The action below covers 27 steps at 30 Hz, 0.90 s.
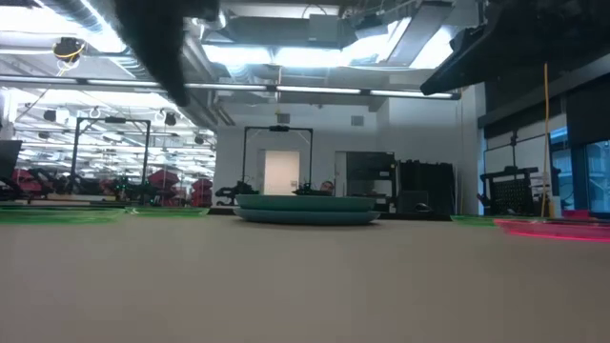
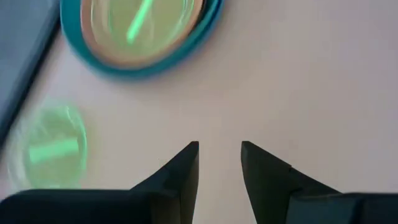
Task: Stack plastic plates
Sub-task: Stack the light green plate on top of the light green plate
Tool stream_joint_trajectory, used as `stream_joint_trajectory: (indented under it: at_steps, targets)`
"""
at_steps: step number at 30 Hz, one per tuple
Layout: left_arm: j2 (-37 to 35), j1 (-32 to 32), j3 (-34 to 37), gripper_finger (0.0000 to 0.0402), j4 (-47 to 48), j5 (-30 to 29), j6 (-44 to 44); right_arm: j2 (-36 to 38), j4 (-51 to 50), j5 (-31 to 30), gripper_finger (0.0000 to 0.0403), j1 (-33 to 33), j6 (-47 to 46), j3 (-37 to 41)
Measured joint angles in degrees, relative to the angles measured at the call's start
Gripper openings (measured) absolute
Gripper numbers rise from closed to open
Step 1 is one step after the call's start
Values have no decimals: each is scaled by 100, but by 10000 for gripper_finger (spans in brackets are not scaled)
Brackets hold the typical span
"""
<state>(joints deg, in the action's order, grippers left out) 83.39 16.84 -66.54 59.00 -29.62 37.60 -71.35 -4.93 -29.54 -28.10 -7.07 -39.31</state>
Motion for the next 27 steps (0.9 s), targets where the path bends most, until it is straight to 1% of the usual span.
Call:
stream_joint_trajectory:
  at_steps: [3,5,13,17,19,22,27]
  targets:
    - [14,256,1,114,635,201,943,0,22,0,170,0,0,0]
    - [61,416,60,114,817,273,1371,0,76,-2,170,0,0,0]
    - [112,819,1046,114,350,889,2142,0,81,0,170,0,-11,0]
    - [112,907,1583,114,-156,1387,2230,0,53,0,170,0,-11,0]
    - [112,927,1784,114,-396,1543,2226,0,54,-2,170,0,-11,0]
    - [112,927,1950,114,-550,1571,2226,0,54,-2,170,0,-11,0]
    - [110,922,2104,114,-548,1414,2137,0,54,-72,170,0,-4,0]
